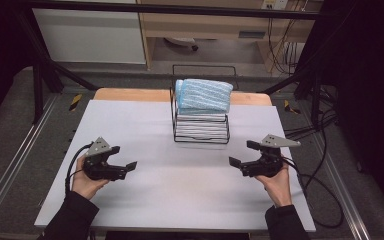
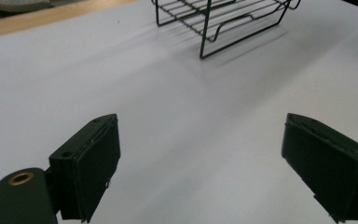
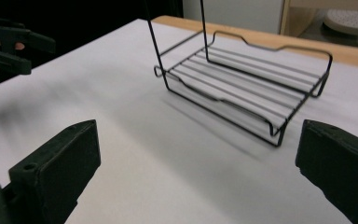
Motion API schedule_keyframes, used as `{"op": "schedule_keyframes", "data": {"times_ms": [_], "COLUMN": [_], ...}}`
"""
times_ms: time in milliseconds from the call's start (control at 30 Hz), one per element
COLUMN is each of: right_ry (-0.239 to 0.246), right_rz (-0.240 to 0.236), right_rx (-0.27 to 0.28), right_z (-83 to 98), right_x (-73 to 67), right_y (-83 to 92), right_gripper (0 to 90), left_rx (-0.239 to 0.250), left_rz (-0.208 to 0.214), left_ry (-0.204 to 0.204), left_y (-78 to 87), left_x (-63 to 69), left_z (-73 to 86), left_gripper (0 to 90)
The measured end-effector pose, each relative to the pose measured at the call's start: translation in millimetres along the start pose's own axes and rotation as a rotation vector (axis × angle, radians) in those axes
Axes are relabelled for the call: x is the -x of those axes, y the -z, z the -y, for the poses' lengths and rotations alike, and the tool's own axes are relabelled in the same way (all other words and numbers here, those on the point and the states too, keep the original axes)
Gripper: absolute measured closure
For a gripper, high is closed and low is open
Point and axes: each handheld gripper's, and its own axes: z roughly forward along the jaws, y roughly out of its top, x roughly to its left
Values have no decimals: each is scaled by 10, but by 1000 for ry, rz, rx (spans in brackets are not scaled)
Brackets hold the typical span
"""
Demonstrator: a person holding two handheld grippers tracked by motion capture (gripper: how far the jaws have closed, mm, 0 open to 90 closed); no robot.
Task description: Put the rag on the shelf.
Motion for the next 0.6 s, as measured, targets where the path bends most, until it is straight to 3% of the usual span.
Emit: {"op": "schedule_keyframes", "data": {"times_ms": [267,500,600], "right_ry": [-16,-43,-45], "right_rz": [2,7,7], "right_rx": [-46,-116,-129], "right_z": [409,723,774], "right_x": [128,199,215], "right_y": [14,41,67], "right_gripper": [5,5,5], "left_rx": [-42,-42,-55], "left_rz": [-8,-6,-3], "left_ry": [12,15,12], "left_y": [20,48,38], "left_x": [-100,-131,-130], "left_z": [334,485,535], "left_gripper": [117,117,117]}}
